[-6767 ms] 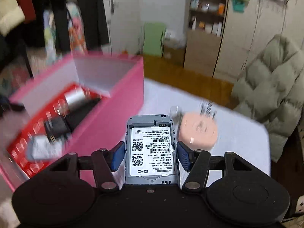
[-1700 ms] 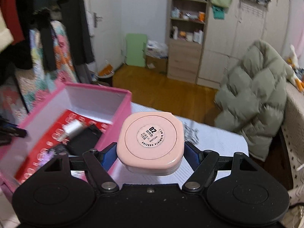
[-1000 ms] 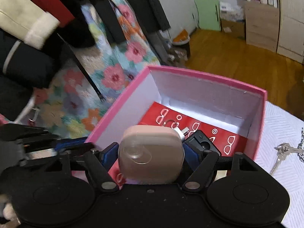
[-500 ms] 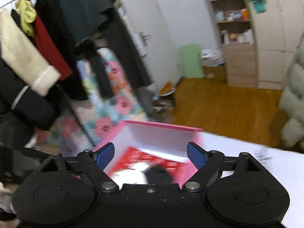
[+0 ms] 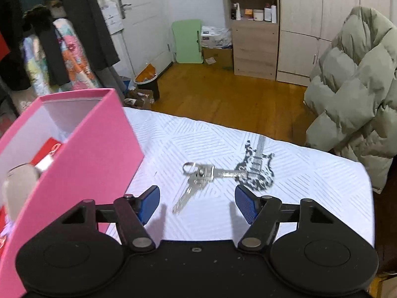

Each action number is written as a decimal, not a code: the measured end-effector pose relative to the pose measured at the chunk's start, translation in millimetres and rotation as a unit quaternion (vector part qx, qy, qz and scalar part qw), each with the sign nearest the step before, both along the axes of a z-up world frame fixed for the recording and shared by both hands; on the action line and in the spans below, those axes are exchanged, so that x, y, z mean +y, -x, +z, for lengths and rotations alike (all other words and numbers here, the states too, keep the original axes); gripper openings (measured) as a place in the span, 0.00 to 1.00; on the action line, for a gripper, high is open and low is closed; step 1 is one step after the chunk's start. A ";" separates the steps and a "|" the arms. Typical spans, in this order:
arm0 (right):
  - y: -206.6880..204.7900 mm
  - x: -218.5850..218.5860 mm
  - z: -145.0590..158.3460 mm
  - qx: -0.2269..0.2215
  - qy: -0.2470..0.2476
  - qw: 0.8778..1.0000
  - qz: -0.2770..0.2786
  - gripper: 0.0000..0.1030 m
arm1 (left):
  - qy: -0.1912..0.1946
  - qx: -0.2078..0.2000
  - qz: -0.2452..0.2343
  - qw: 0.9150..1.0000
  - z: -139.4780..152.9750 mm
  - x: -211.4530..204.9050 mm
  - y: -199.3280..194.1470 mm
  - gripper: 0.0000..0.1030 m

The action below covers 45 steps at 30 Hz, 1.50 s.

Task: Organize rigid objects
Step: 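Grasp the keyring keys with the right tool, then lower the keys into the pink box and release them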

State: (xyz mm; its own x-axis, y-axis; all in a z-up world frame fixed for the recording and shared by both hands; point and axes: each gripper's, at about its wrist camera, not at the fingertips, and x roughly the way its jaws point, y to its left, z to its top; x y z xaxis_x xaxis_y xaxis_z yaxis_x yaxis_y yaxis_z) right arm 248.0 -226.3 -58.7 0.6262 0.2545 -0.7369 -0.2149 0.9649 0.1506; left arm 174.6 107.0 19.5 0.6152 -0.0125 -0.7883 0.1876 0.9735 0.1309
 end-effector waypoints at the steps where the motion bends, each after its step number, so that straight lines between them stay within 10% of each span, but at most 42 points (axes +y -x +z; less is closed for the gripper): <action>1: -6.6 4.1 -5.1 -0.001 0.004 1.000 -0.005 0.70 | 0.000 0.001 0.001 1.000 0.1 -0.2 0.0 0.03; 7: -27.2 33.5 -36.7 -0.050 0.064 0.997 0.001 0.72 | -0.006 0.005 0.005 1.000 0.1 -2.8 -2.7 0.03; 11: -14.2 31.6 -33.4 -0.068 0.066 0.995 0.004 0.29 | -0.009 0.006 0.006 1.000 0.6 -2.8 -4.2 0.03; 33: 79.3 41.4 106.9 -0.160 -0.095 0.979 0.081 0.29 | -0.005 -0.008 0.003 1.000 -1.6 -2.7 -1.6 0.03; 45: 39.5 94.8 84.3 -0.089 -0.056 0.990 0.098 0.30 | -0.006 -0.010 0.002 1.000 -2.2 -4.5 -1.3 0.03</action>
